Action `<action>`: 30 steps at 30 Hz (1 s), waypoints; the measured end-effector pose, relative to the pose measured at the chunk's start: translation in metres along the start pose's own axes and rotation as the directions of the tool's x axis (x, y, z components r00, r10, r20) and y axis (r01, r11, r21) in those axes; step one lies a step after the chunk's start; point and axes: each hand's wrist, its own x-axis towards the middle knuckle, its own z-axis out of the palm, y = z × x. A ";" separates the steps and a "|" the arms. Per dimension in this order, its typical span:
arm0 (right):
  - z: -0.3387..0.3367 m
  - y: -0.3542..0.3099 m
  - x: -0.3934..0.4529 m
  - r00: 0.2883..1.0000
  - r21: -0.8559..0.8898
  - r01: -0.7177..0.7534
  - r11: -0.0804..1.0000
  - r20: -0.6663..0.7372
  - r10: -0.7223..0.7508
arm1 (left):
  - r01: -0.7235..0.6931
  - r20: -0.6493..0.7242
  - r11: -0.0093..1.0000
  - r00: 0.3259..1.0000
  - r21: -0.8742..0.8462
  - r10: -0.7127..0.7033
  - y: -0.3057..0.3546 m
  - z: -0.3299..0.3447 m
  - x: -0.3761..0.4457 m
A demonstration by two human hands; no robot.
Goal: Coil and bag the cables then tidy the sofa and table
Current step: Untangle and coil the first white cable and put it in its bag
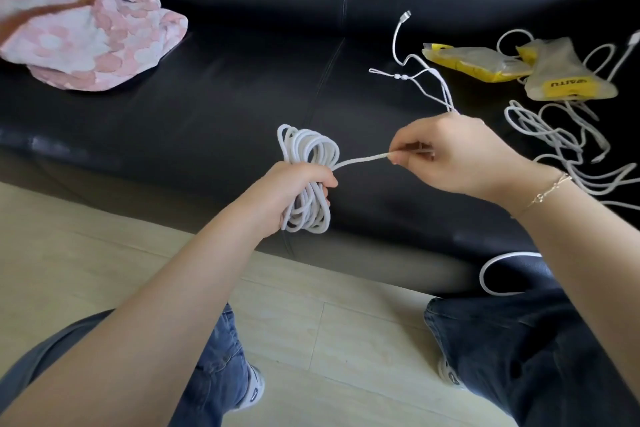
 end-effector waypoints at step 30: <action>0.017 -0.019 0.004 0.994 0.064 -0.083 0.994 0.071 0.078 | 0.044 0.198 0.825 0.977 -0.563 0.084 0.001 0.004 -0.003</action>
